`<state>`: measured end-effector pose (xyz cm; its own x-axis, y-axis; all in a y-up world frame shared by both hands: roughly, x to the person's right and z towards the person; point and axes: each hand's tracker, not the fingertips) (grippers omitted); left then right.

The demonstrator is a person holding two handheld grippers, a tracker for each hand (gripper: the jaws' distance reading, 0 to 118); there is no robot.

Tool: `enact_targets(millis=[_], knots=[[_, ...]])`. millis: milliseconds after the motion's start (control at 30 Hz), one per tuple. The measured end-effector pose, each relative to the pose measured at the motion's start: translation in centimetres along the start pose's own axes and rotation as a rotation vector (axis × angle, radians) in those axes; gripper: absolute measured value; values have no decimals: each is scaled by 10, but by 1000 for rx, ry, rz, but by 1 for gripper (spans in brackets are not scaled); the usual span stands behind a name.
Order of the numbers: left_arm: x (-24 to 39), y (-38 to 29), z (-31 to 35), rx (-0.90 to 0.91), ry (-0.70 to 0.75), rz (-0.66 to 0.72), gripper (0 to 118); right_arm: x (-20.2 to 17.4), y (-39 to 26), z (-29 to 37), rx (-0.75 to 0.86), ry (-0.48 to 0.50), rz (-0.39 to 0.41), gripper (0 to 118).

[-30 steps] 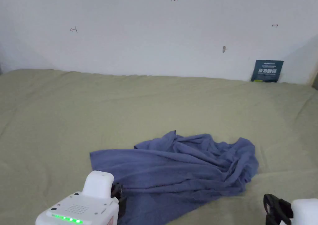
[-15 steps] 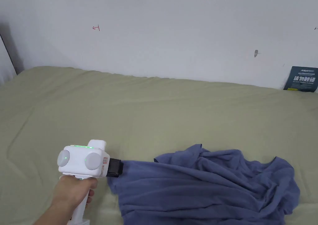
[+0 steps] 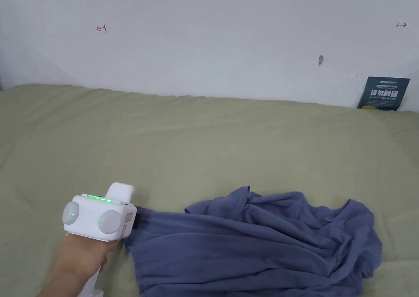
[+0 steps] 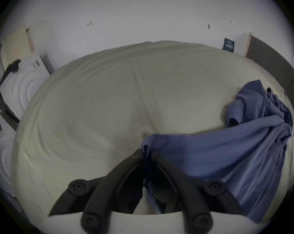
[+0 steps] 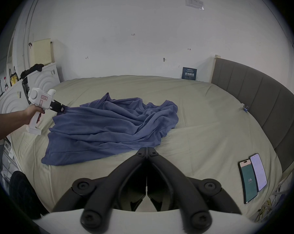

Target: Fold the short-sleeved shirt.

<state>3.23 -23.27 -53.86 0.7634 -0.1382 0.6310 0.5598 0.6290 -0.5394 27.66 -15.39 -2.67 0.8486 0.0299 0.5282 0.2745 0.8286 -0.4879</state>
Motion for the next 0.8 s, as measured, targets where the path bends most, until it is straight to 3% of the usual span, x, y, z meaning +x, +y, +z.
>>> enact_targets(millis=[100,200,333,633,667,767,800], knots=[[0,-1,6,-14,-30,-3,0,3,3,-1,-1,7,0,0],[-10,0,34,56,-121,126,0,8,8,-7,-13,1,45,0],[3,-7,80,112,-117,111,0,28,25,-38,-49,3,44,0],[19,-9,99,165,-132,138,0,94,99,-188,-196,-78,46,1],[19,-9,98,164,-132,145,0,100,107,-203,-204,-91,61,7],[18,-6,94,162,-144,150,0,122,124,-248,-283,-91,-20,108],[19,-5,92,164,-142,147,0,128,128,-259,-291,-97,-58,117]])
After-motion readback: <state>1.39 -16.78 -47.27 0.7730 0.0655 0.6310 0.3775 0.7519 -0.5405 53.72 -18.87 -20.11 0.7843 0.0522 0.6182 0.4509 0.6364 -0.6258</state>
